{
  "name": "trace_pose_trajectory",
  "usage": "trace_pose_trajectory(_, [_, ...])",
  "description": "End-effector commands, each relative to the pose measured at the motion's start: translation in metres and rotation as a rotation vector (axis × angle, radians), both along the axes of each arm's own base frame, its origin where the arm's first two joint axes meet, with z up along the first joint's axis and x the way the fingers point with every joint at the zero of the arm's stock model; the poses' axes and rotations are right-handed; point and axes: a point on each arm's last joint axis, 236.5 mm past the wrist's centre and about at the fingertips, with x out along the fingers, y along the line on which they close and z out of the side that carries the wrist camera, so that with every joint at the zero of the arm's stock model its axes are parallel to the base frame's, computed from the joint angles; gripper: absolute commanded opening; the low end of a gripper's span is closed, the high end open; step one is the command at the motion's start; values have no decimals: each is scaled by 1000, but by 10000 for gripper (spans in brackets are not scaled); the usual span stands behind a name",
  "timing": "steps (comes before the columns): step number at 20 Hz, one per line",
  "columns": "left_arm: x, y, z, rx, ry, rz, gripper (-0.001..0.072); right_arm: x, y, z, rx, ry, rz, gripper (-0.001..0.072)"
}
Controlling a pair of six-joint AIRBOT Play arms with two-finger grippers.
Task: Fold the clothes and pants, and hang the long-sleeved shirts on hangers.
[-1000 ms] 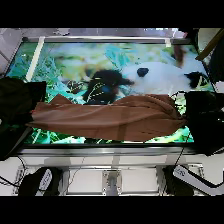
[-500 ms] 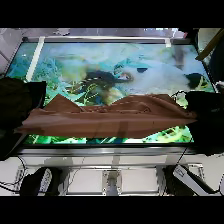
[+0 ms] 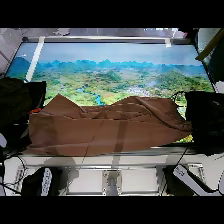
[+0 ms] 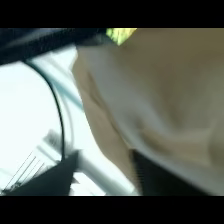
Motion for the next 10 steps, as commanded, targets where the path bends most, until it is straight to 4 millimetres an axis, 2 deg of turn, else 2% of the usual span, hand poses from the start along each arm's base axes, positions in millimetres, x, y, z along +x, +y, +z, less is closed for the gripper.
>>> trace_pose_trajectory(1, [87, 0, 77, 7, -443, -10, 608, 33, 0, 44, 23, -127, -12, 426])
trace_pose_trajectory(2, [116, -4, 115, -6, -604, -30, 608, 48, -3, 64, 11, -187, -12, 426])
trace_pose_trajectory(3, [140, -10, 144, -18, -696, -86, 606, 67, -6, 89, 2, -276, -16, 425])
trace_pose_trajectory(4, [157, -13, 150, -36, -682, -142, 605, 86, -9, 109, -7, -366, -27, 425])
trace_pose_trajectory(5, [170, -14, 140, -72, -609, -169, 605, 103, -10, 127, -8, -450, -42, 424])
trace_pose_trajectory(6, [181, -18, 119, -129, -504, -193, 605, 116, -12, 140, -7, -520, -59, 424])
trace_pose_trajectory(7, [193, -25, 92, -206, -378, -209, 605, 123, -12, 145, -8, -551, -64, 424])
trace_pose_trajectory(9, [218, -53, 43, -369, -166, -251, 605, 126, -1, 139, 13, -531, -36, 424])
trace_pose_trajectory(10, [235, -70, 25, -444, -110, -271, 605, 126, 7, 135, 35, -510, -15, 424])
